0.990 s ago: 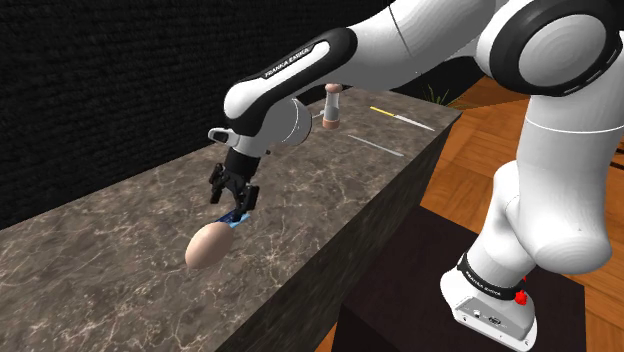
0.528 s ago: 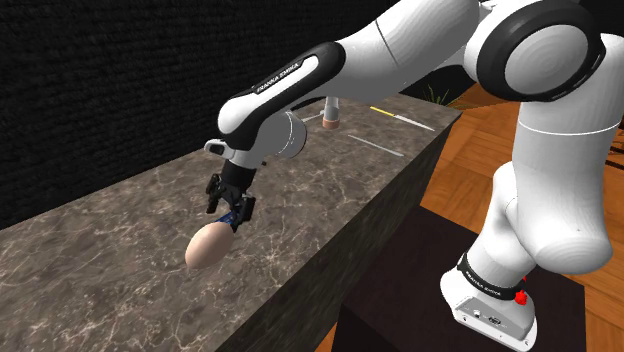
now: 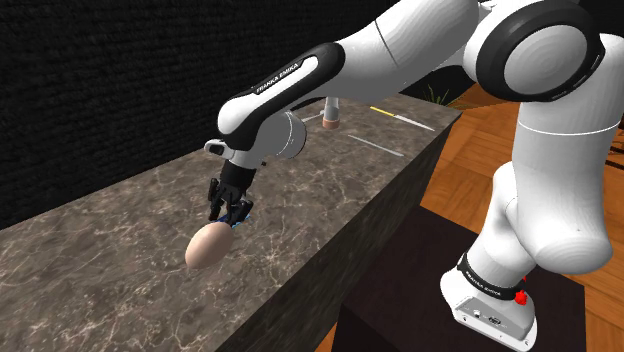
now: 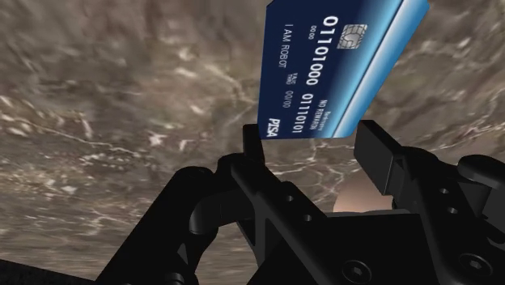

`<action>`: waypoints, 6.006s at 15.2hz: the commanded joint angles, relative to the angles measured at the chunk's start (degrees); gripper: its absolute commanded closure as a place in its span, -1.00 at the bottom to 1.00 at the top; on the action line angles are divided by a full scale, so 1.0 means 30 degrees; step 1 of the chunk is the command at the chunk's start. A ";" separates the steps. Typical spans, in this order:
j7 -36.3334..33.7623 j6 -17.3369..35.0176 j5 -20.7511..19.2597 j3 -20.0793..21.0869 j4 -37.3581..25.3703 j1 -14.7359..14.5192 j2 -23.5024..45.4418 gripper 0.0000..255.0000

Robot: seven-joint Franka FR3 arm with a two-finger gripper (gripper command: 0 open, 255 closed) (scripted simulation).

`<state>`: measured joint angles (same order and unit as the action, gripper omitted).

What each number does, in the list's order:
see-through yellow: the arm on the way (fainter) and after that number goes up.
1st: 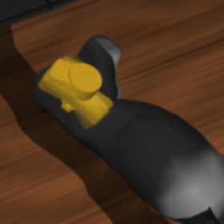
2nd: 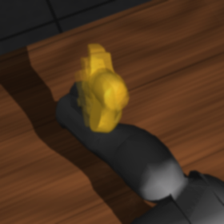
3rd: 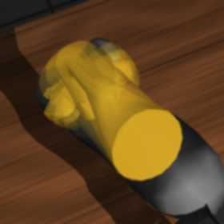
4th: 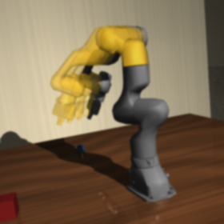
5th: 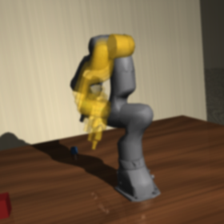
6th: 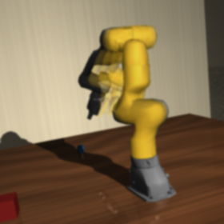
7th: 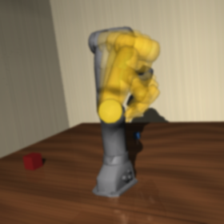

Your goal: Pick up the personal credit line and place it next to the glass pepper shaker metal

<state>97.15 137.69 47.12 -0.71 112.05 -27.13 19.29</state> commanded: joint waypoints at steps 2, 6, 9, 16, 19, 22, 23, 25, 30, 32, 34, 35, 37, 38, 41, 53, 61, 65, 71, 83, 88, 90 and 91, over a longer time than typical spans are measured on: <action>0.0001 -0.0002 0.0000 0.0002 0.0003 -0.0001 0.0002 1.00; -0.0002 -0.0002 -0.0001 0.0002 0.0002 -0.0003 0.0002 1.00; -0.0350 -0.0291 -0.0269 -0.0082 -0.0061 -0.0038 -0.0307 1.00; -0.1545 -0.1361 -0.1176 -0.0342 -0.0409 -0.0132 -0.1309 1.00; -0.2040 -0.1842 -0.1543 -0.0436 -0.0623 -0.0158 -0.1695 1.00; -0.2524 -0.2336 -0.1895 -0.0522 -0.0875 -0.0176 -0.2053 1.00; -0.2683 -0.2504 -0.2009 -0.0548 -0.0968 -0.0180 -0.2166 1.00; -0.2997 -0.2844 -0.2231 -0.0598 -0.1167 -0.0187 -0.2383 1.00; -0.3760 -0.3719 -0.2752 -0.0708 -0.1741 -0.0190 -0.2867 1.00; -0.4056 -0.4079 -0.2946 -0.0747 -0.2001 -0.0188 -0.3038 1.00; -0.4348 -0.4445 -0.3133 -0.0783 -0.2280 -0.0183 -0.3195 1.00; -0.4491 -0.4630 -0.3223 -0.0801 -0.2426 -0.0180 -0.3268 1.00; -0.4775 -0.5004 -0.3397 -0.0834 -0.2732 -0.0173 -0.3404 1.00; -0.4916 -0.5193 -0.3481 -0.0849 -0.2892 -0.0168 -0.3466 1.00; -0.5330 -0.5768 -0.3720 -0.0893 -0.3399 -0.0153 -0.3632 1.00; -0.6903 -0.8197 -0.4496 -0.1040 -0.5874 -0.0060 -0.3954 1.00; -0.5817 -0.9877 -0.4415 -0.1823 -0.6063 0.0959 -0.4609 1.00; -0.4324 -1.0933 -0.4256 -0.2630 -0.5785 0.1947 -0.4972 1.00; -0.2135 -1.2722 -0.4102 -0.3913 -0.6116 0.3461 -0.4918 1.00; 0.2049 -1.7021 -0.3516 -0.6350 -0.9647 0.6969 -0.2492 1.00; 0.3568 -1.9170 -0.2924 -0.7105 -1.2515 0.8885 -0.0457 1.00; 0.4079 -2.0114 -0.2595 -0.7317 -1.3993 0.9791 0.0563 1.00; 0.4302 -2.0610 -0.2408 -0.7395 -1.4827 1.0286 0.1126 1.00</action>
<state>109.45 77.32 39.24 -22.71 70.31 2.37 20.71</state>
